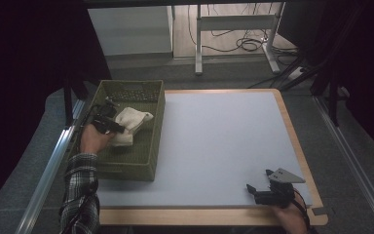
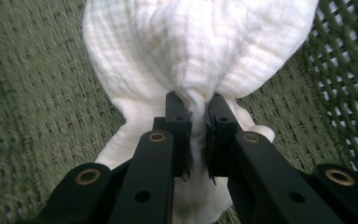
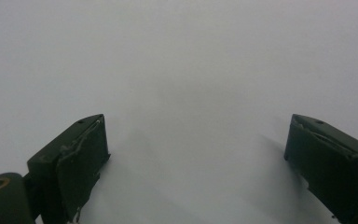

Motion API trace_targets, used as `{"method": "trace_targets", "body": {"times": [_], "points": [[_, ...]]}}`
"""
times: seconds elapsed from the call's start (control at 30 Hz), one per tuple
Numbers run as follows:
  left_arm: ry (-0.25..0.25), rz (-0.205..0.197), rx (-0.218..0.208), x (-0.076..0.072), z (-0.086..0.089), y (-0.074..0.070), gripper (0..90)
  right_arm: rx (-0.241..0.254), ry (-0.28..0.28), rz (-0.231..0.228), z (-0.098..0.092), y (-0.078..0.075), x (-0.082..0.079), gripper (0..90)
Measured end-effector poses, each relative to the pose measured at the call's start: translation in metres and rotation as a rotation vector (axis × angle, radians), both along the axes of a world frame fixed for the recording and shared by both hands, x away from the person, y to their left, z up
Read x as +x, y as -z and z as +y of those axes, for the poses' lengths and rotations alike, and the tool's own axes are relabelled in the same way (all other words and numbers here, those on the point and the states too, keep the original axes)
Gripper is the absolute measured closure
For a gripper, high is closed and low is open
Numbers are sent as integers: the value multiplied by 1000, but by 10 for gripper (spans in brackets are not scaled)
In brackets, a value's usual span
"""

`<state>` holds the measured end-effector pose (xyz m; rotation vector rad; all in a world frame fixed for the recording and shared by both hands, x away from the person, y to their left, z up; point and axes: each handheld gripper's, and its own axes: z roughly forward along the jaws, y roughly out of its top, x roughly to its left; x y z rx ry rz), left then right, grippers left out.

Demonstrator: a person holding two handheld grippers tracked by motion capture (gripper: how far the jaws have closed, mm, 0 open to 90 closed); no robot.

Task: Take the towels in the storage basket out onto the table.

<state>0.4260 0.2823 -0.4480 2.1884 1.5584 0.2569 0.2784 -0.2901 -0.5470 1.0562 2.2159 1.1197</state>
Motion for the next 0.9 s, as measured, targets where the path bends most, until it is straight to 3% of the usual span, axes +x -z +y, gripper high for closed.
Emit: {"method": "trace_targets", "body": {"times": [0.37,0.6,0.9], "points": [[-11,-111,-25,-16,7,-25,820,0,0,0,0,0,0,62],[-9,-207,-64,-27,7,-42,819,0,0,0,0,0,0,62],[-3,-308,-61,-36,-1,-56,819,0,0,1,0,0,0,62]]}}
